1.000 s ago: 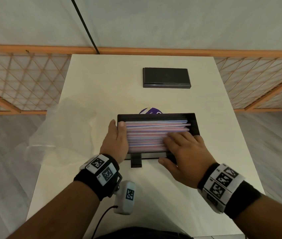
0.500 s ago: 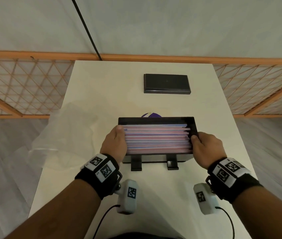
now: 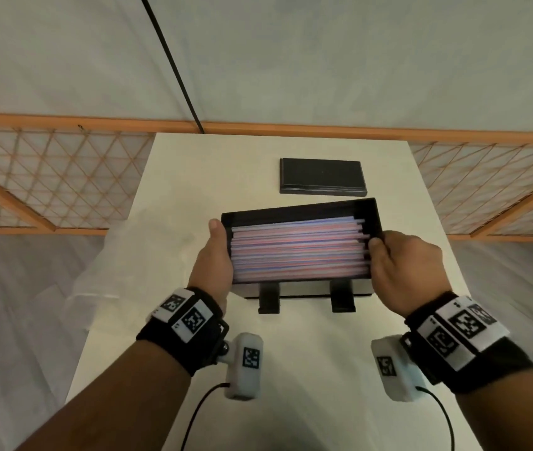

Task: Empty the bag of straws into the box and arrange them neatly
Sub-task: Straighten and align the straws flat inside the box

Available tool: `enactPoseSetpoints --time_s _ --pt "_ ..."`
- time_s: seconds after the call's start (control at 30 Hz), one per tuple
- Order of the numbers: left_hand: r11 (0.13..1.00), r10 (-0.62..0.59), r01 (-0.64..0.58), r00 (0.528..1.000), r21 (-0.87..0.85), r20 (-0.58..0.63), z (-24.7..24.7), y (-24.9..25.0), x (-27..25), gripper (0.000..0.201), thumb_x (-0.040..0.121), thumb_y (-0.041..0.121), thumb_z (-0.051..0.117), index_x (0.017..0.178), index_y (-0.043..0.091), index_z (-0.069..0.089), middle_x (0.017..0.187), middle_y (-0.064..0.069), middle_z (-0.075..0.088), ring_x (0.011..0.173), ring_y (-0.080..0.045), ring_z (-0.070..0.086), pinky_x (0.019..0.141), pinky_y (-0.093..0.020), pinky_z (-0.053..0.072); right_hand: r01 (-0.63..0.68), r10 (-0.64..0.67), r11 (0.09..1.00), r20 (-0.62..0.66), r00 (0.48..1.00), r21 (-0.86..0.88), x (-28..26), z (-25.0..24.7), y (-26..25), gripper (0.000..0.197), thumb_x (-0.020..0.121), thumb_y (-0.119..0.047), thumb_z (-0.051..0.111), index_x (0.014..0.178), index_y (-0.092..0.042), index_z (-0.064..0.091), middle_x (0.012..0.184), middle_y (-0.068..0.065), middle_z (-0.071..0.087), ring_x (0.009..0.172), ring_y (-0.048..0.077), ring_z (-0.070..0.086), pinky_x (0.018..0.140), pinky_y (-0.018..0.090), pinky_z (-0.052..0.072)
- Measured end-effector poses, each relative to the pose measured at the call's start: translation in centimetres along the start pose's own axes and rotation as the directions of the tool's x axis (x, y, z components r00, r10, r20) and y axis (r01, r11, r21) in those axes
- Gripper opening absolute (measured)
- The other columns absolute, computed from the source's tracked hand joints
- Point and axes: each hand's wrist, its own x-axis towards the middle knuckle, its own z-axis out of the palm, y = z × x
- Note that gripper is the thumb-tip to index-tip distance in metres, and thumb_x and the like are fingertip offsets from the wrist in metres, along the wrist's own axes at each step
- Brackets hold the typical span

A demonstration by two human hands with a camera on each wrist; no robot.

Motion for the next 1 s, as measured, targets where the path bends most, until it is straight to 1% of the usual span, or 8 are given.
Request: enactPoseSetpoints --time_s 0.1,0.4,0.53,0.63,0.7,0.77,0.83,1.0 --pt "0.987 0.032 -0.030 0.999 0.158 -0.011 -0.2 -2.2 1.3 0.131 0.043 0.115 0.018 0.137 0.035 0.062 0.134 0.000 0.067 0.125 -0.026 0.062 0.117 -0.051 0.041 -0.094 0.093 0.996 0.108 0.990 0.003 -0.6 1.7 1.3 0.032 0.101 -0.020 0.045 0.072 -0.007 0.052 0.064 0.005 0.051 0.072 0.040 0.058 0.061 0.034 0.021" --pt "0.905 0.067 -0.087 0.996 0.415 0.064 0.4 -1.9 -1.2 0.071 0.101 0.071 0.016 0.143 0.023 0.047 0.124 0.001 0.054 0.114 -0.023 0.052 0.104 -0.039 0.039 -0.329 0.286 0.939 0.303 0.909 0.103 -1.8 4.0 3.9 0.028 0.099 -0.025 0.047 0.083 -0.009 0.063 0.062 0.004 0.061 0.067 0.033 0.061 0.068 0.036 0.048" --pt "0.842 0.079 -0.072 0.997 0.534 0.010 -0.1 -0.8 -1.5 0.064 0.104 0.065 0.025 0.133 0.014 0.052 0.125 -0.004 0.059 0.112 -0.027 0.055 0.096 -0.037 0.039 -0.422 0.382 0.899 0.260 0.887 0.118 -1.2 2.7 3.5 0.020 0.091 -0.035 0.063 0.103 -0.020 0.061 0.067 -0.004 0.063 0.068 0.015 0.059 0.069 0.029 0.041" --pt "0.807 0.314 -0.216 0.945 0.550 -0.089 -0.2 0.9 -2.1 0.051 0.105 0.056 0.040 0.128 0.013 0.057 0.129 -0.004 0.061 0.111 -0.021 0.056 0.094 -0.034 0.039 -0.366 0.351 0.906 0.107 0.930 0.210 -0.2 1.1 1.8 0.022 0.085 -0.040 0.069 0.092 -0.020 0.061 0.067 -0.004 0.061 0.066 0.009 0.057 0.060 0.026 0.039" --pt "0.839 0.378 -0.300 0.921 0.453 -0.089 0.3 1.8 -1.9 0.040 0.101 0.058 0.045 0.107 0.021 0.060 0.112 0.000 0.066 0.098 -0.020 0.059 0.089 -0.038 0.044 -0.399 0.351 0.845 0.193 0.916 0.357 0.6 1.2 0.4 0.022 0.083 -0.040 0.071 0.082 -0.020 0.063 0.068 -0.001 0.065 0.061 0.017 0.062 0.060 0.027 0.048" --pt "0.927 0.291 -0.267 0.955 0.265 -0.057 1.0 2.4 -1.3 0.042 0.099 0.059 0.045 0.090 0.021 0.060 0.090 -0.002 0.068 0.078 -0.022 0.064 0.077 -0.045 0.053 -0.561 0.361 0.622 0.435 0.825 0.547 1.0 2.3 -1.0 0.022 0.088 -0.032 0.070 0.081 -0.013 0.061 0.069 0.008 0.064 0.054 0.025 0.061 0.053 0.033 0.052" --pt "0.992 0.106 -0.106 0.994 0.067 0.006 2.1 2.9 -1.0 0.046 0.106 0.051 0.045 0.088 0.013 0.062 0.076 -0.007 0.066 0.057 -0.019 0.062 0.057 -0.036 0.050 -0.711 0.344 0.412 0.626 0.700 0.570 1.6 3.3 -2.1 0.019 0.095 -0.024 0.063 0.088 -0.007 0.059 0.068 0.014 0.059 0.051 0.027 0.059 0.050 0.032 0.051" --pt "0.976 -0.212 0.216 0.964 -0.007 0.162 4.0 2.5 -1.2 0.057 0.105 0.058 0.044 0.106 0.004 0.063 0.078 -0.011 0.068 0.061 -0.022 0.065 0.052 -0.031 0.052 -0.829 0.353 0.266 0.750 0.559 0.492 2.6 4.9 -2.8 0.024 0.098 -0.028 0.058 0.092 -0.005 0.060 0.068 0.012 0.063 0.055 0.024 0.067 0.055 0.033 0.058"
